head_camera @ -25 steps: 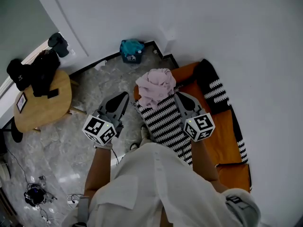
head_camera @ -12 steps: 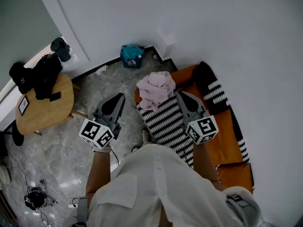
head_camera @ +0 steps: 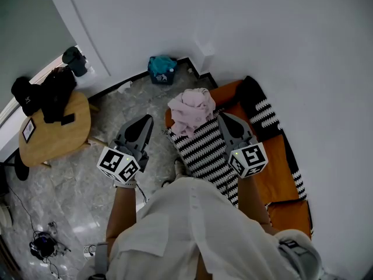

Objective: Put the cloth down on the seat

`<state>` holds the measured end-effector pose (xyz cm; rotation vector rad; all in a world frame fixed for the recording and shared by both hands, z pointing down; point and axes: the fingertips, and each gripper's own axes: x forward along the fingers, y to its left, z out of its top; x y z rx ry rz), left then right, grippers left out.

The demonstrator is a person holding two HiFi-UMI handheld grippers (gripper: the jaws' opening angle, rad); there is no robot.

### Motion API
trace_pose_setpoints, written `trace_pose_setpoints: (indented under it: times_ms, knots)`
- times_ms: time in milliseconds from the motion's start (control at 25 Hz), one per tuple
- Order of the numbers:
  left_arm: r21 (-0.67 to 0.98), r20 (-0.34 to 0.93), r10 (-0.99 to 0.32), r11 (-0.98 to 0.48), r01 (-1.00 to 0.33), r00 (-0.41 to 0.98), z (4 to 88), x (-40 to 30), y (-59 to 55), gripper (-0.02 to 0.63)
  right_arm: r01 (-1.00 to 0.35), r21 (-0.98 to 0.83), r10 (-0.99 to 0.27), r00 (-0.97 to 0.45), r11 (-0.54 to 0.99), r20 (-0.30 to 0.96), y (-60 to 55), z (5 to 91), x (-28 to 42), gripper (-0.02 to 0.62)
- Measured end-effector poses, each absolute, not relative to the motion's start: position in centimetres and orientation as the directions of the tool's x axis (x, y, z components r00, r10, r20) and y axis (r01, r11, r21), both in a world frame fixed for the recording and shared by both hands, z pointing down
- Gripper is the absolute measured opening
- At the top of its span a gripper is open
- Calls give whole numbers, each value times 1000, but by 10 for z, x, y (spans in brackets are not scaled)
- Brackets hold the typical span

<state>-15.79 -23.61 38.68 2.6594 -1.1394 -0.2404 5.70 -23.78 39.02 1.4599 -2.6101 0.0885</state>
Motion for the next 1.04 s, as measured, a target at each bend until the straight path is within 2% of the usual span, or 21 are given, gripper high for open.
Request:
trace_pose_setpoints:
  times_ms: [1040]
  knots:
    - [293, -39, -729, -663, -689, 684, 397, -164, -248, 25, -826, 31, -815, -549, 563, 186, -250, 401, 39, 9]
